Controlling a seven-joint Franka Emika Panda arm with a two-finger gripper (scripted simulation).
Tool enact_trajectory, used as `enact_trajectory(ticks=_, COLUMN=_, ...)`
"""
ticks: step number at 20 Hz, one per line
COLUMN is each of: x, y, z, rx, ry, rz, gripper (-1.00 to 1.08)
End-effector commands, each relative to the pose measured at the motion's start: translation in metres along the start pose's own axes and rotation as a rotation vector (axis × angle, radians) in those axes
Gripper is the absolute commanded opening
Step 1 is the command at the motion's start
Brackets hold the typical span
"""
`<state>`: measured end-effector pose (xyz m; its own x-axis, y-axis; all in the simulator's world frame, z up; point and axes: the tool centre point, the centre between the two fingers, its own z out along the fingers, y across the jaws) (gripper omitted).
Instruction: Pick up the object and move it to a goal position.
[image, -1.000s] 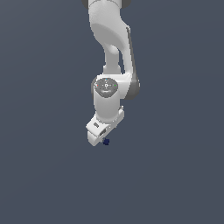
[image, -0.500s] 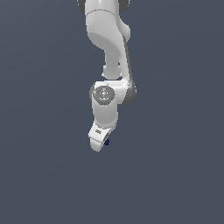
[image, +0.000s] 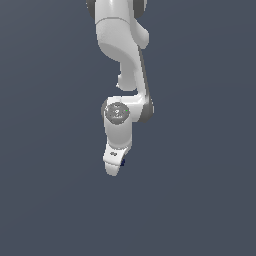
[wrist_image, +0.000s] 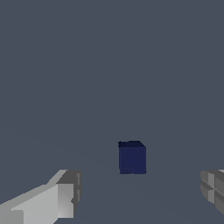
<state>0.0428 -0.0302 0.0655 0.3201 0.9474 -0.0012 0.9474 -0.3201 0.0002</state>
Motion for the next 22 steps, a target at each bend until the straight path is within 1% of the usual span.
enact_trajectory(ticks=1, x=0.000, y=0.000, z=0.002, rx=0.000, ry=0.001, rz=-0.018, gripper=1.00)
enact_trajectory(ticks=8, x=-0.001, y=0.000, z=0.006, rx=0.000, ry=0.001, rz=-0.019, gripper=1.00)
enact_trajectory(ticks=17, x=-0.001, y=-0.001, z=0.046, rx=0.000, ry=0.001, rz=-0.024, gripper=1.00)
enact_trajectory(ticks=22, x=0.000, y=0.000, z=0.052, rx=0.000, ry=0.001, rz=-0.024, gripper=1.00)
